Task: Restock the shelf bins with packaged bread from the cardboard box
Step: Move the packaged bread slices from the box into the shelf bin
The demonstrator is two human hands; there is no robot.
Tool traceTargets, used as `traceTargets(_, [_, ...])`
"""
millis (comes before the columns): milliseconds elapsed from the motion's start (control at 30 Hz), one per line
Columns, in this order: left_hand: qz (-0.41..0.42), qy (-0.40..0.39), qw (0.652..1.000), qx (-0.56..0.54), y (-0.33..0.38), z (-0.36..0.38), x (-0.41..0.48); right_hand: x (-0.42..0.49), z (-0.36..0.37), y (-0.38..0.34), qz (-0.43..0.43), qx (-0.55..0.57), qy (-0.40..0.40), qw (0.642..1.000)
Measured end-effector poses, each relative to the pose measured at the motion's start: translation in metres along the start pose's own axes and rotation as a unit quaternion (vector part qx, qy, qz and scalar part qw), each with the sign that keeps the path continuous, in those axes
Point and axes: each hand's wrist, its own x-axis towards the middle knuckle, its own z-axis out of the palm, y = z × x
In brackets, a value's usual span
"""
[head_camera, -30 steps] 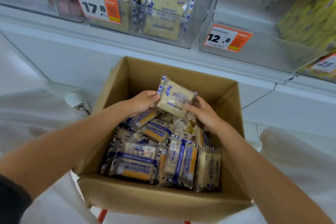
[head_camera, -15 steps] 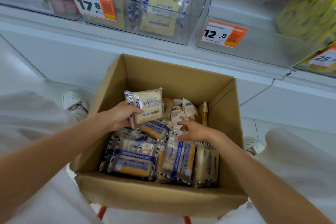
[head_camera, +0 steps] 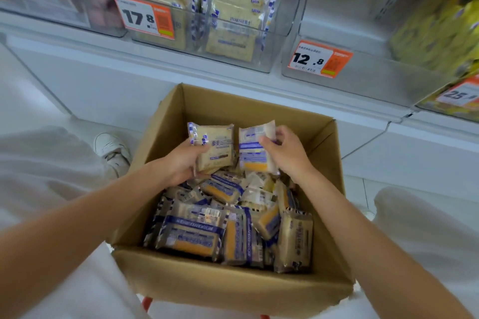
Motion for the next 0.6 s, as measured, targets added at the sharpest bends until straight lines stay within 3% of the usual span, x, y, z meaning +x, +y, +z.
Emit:
traceTargets(133, [0.011,-0.082,0.994,-0.071,0.004,0.018,-0.006,-0.028,0.034,-0.026,-0.044,0.020,-0.189,0.981])
traceTargets(267, [0.019,-0.114,0.991,-0.063,0.009,0.012,-0.005,-0.013,0.030,-0.022,-0.064,0.010,-0.202,0.977])
traceTargets(333, [0.020,-0.091,0.993,-0.068,0.009,0.013,-0.001,-0.007,0.024,-0.022,-0.067,0.025,-0.210,0.975])
traceTargets(400, [0.021,-0.051,0.995,-0.081,0.010,0.016,0.003,-0.002,0.019,-0.023,-0.050,0.063,-0.160,0.984])
traceTargets(500, [0.029,-0.047,0.991,-0.125,0.013,0.017,0.007,0.013,0.012,-0.015,0.100,0.069,-0.024,0.992])
traceTargets(600, [0.050,-0.065,0.993,-0.087,0.015,0.018,0.005,0.019,0.014,-0.002,0.232,0.221,-0.073,0.945])
